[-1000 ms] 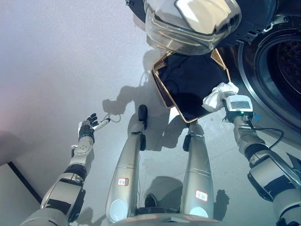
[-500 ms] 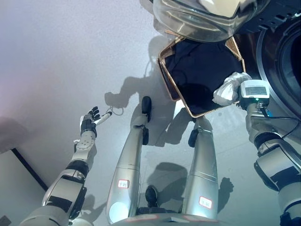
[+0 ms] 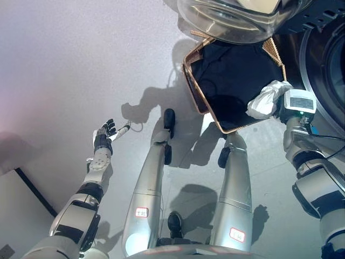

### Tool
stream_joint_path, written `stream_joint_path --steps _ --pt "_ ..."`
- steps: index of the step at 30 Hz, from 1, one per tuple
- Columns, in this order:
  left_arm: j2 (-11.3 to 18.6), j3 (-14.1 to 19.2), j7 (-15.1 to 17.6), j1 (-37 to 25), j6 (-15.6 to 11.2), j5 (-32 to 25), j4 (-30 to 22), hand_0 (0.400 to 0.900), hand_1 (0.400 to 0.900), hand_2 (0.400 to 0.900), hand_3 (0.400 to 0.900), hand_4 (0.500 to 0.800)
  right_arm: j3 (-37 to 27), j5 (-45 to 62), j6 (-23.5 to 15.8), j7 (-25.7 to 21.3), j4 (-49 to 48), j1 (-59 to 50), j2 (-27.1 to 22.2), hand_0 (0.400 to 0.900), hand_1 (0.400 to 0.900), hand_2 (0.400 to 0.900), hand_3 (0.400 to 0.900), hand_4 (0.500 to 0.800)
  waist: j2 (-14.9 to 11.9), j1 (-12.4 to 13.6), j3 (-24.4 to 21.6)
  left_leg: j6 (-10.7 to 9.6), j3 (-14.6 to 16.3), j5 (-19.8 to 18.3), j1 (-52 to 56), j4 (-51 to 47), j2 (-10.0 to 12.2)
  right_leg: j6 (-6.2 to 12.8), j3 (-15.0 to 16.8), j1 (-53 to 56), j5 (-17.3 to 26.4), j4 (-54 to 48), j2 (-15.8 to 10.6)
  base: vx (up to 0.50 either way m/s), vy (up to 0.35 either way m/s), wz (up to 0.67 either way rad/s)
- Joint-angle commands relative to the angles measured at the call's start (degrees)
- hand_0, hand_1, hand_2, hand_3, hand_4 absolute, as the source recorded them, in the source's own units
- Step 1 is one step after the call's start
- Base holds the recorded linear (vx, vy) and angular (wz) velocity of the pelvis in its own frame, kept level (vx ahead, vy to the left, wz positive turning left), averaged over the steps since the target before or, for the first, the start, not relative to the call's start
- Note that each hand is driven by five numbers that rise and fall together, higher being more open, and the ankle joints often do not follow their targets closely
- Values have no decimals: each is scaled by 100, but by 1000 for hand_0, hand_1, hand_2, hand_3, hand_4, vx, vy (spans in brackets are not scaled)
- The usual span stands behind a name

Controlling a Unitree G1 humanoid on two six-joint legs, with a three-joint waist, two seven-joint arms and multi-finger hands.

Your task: Put the clothes in the basket into the washing machine.

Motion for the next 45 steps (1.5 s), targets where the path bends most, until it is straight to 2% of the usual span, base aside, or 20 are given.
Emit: stream_joint_path --steps 1,4,5,8,17,23,26,31,35,37,40,45 --pt "132 219 275 674 -230 -75 341 900 900 900 900 800 -213 753 -295 -198 -342 449 129 400 400 400 400 500 98 -168 -542 -465 -414 -81 -18 -344 187 187 187 162 -288 260 -103 48 8 -11" --pt "111 276 281 675 -236 -50 534 900 900 900 900 800 -384 1182 -523 -122 -541 579 300 400 400 400 400 500 18 -225 -606 -472 -400 -36 267 -591 237 204 113 469 -210 -40 -97 31 10 -7" --pt "82 306 283 679 -226 -48 562 900 900 900 900 800 -467 1325 -585 -100 -696 659 360 400 400 400 400 500 -19 -268 -608 -456 -364 194 328 -760 240 191 74 570 21 -251 -115 -19 20 -4" --pt "114 416 289 660 -192 7 868 900 900 900 900 800 -678 1715 -774 -57 -939 843 503 400 400 400 400 500 -124 -339 -636 -492 -353 242 797 -1065 287 226 -25 1076 105 -607 -125 50 1 -9" --pt "217 606 326 770 -168 134 1090 900 900 900 900 800 -924 1890 -892 108 -1474 1478 782 400 400 400 400 500 -373 -480 -678 -539 -323 331 2409 -1897 320 327 -260 2867 364 -1702 -160 97 -4 -10" --pt "251 769 272 921 -111 216 1319 900 900 900 900 800 -1114 1999 -901 333 -1229 1845 1023 400 400 400 400 500 -421 -506 -825 -549 -307 383 3138 -2276 342 361 -382 3682 472 -2174 -204 87 -6 -3" --pt "243 866 239 1032 -86 266 1397 900 900 900 900 800 -1482 2514 -1012 405 -1187 2065 1195 400 400 400 400 500 -418 -531 -934 -541 -294 364 3417 -2363 360 358 -405 3940 467 -2266 -206 91 2 -3" --pt "263 1072 200 1228 -34 308 1557 900 900 900 900 800 -2249 4323 -1441 763 -1182 2329 1588 400 400 400 400 500 -364 -543 -1077 -524 -269 289 3840 -2465 392 354 -387 4313 386 -2322 -184 87 1 -4" --pt "273 1181 126 1322 3 274 1751 900 900 900 900 800 -2602 5484 -1659 1196 -1115 2390 1775 400 400 400 400 500 -314 -546 -1186 -524 -245 271 4099 -2589 422 358 -391 4513 347 -2391 -184 65 -13 -4" --pt "289 1192 69 1354 17 282 1803 900 900 900 900 800 -2684 5953 -1691 1444 -1065 2357 1798 400 400 400 400 500 -291 -535 -1245 -529 -231 264 4183 -2625 430 352 -381 4562 337 -2408 -178 54 -31 -4" --pt "269 1164 0 1390 47 286 1849 900 900 900 900 800 -3106 7277 -1830 1727 -907 2253 1855 400 400 400 400 500 -259 -522 -1319 -538 -215 247 4288 -2672 468 336 -360 4621 314 -2433 -149 44 -40 -5" --pt "257 1054 -109 1422 97 264 1898 900 900 900 900 800 -3558 8569 -1811 2067 -691 1937 1660 400 400 400 400 500 -231 -502 -1411 -561 -183 246 4352 -2727 533 309 -339 4623 282 -2445 -81 19 -52 -6"
